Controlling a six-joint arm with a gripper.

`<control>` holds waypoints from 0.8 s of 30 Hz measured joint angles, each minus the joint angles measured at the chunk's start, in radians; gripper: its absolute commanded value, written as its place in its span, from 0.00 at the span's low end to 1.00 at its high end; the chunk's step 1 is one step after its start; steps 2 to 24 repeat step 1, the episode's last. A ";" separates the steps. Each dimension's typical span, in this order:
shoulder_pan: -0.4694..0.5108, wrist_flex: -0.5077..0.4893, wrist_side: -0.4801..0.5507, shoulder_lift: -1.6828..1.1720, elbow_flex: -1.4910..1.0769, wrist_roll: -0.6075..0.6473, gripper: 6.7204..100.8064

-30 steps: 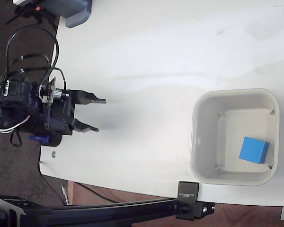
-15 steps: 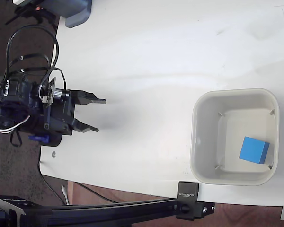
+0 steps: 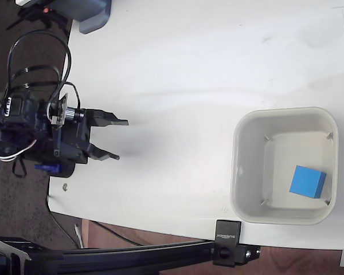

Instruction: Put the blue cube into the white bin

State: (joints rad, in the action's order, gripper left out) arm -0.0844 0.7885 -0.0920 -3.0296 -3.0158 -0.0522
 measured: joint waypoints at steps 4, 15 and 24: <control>0.000 0.000 0.000 0.000 0.000 0.000 0.99; 0.000 0.000 0.000 0.000 0.000 0.000 0.99; 0.000 0.000 0.000 0.000 0.000 0.000 0.99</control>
